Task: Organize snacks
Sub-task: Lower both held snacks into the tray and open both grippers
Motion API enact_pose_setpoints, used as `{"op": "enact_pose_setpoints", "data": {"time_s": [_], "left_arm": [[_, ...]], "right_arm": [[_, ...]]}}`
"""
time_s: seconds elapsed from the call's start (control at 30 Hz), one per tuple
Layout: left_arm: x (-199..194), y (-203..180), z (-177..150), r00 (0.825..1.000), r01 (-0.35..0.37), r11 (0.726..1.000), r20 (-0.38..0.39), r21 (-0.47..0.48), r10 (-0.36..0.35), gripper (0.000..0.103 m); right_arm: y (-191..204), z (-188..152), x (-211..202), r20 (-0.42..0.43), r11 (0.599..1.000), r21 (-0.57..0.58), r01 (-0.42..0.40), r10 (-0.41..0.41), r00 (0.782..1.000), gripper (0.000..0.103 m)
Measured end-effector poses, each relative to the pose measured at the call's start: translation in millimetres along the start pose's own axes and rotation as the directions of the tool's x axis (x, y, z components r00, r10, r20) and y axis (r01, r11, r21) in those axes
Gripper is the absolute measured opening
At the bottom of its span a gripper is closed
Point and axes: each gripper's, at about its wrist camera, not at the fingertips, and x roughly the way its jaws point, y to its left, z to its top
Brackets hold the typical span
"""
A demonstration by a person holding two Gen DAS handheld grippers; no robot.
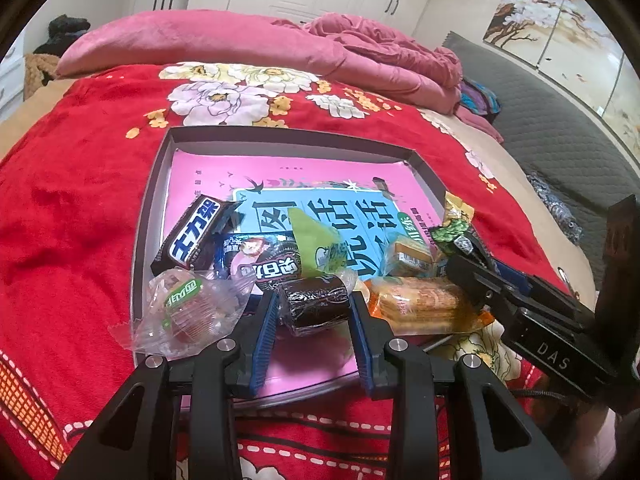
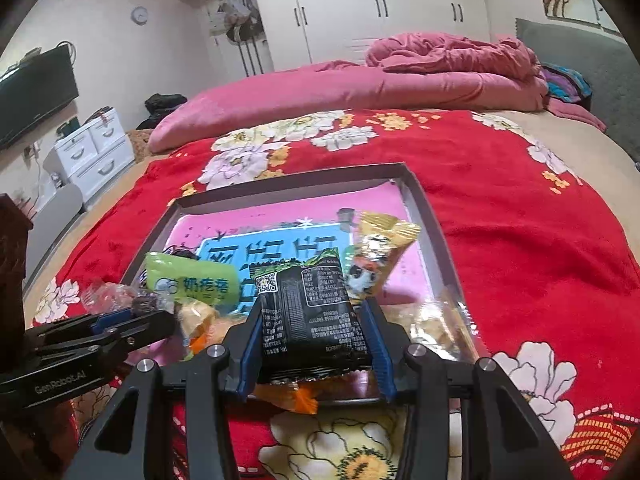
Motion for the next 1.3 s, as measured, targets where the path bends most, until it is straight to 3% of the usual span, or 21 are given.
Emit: {"op": "enact_pose_setpoints", "data": {"time_s": [0.43, 0.77, 1.3], "left_arm": [[0.8, 2.7, -0.7, 1.0, 0.001, 1.0, -0.005, -0.003, -0.001, 0.037], [0.3, 3.4, -1.2, 1.0, 0.01, 1.0, -0.008, -0.011, -0.01, 0.037], [-9.4, -2.5, -0.4, 1.0, 0.011, 1.0, 0.015, 0.007, -0.011, 0.056]], "right_arm": [[9.4, -1.9, -1.3, -0.019, 0.999, -0.009, -0.046, 0.046, 0.999, 0.047], [5.8, -2.8, -10.7, -0.013, 0.999, 0.001, -0.033, 0.033, 0.999, 0.054], [3.4, -1.2, -33.3, 0.034, 1.0, 0.002, 0.01, -0.01, 0.999, 0.063]]}}
